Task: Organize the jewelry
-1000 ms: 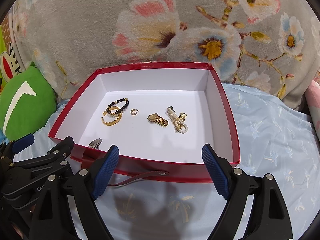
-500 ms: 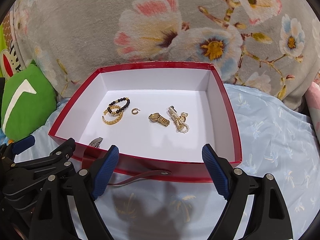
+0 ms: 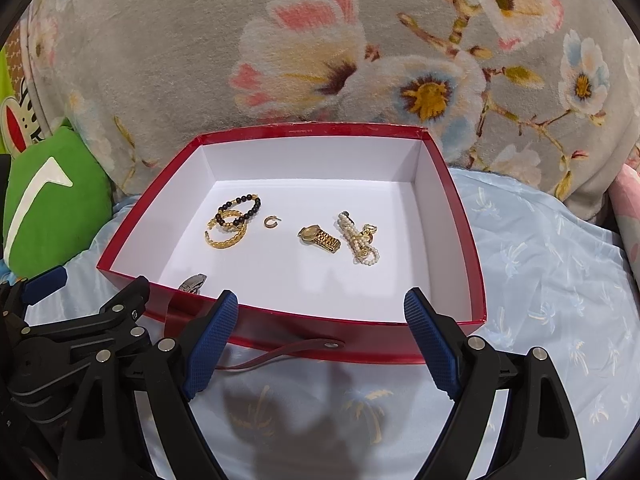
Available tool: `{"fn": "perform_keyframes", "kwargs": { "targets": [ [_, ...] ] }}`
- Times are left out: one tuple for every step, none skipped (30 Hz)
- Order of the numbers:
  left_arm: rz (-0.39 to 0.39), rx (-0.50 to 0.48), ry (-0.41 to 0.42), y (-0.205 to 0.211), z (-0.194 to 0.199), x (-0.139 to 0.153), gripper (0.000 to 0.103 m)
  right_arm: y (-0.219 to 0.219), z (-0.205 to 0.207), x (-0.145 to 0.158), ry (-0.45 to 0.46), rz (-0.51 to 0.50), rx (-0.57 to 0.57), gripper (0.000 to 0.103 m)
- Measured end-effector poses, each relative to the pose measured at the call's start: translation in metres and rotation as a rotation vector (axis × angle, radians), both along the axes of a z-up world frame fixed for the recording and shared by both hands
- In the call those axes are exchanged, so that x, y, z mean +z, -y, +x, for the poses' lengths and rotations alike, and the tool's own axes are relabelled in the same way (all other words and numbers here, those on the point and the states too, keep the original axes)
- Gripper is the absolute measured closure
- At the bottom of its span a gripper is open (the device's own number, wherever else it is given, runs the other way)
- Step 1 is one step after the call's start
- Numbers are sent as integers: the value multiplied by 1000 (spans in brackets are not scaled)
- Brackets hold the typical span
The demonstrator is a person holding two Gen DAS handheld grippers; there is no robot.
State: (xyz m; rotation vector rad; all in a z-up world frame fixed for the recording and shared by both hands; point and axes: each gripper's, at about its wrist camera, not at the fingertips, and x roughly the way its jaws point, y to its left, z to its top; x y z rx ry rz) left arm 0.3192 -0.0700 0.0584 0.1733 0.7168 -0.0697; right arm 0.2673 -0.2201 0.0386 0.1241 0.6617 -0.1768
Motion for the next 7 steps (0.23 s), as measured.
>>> {"fn": "perform_keyframes", "kwargs": {
  "targets": [
    [2,1,0,0,0,1,5,0,0,0,1,-2,-1,19],
    [-1,10,5,0,-1,1,5,0,0,0,1,-3,-1,19],
    [-7,16,10,0,-2,2,5,0,0,1,3,-5,-3,19],
    [-14,17,11,-1,-3,3,5,1,0,1,4,-4,-3,19],
    [-21,14,9,-1,-2,4,5,1,0,1,5,-1,-4,19],
    [-31,9,4,-2,-2,4,5,2,-1,2,7,-2,-6,18],
    [-37,8,0,-2,-2,4,5,1,-1,2,8,-5,-8,17]
  ]
}}
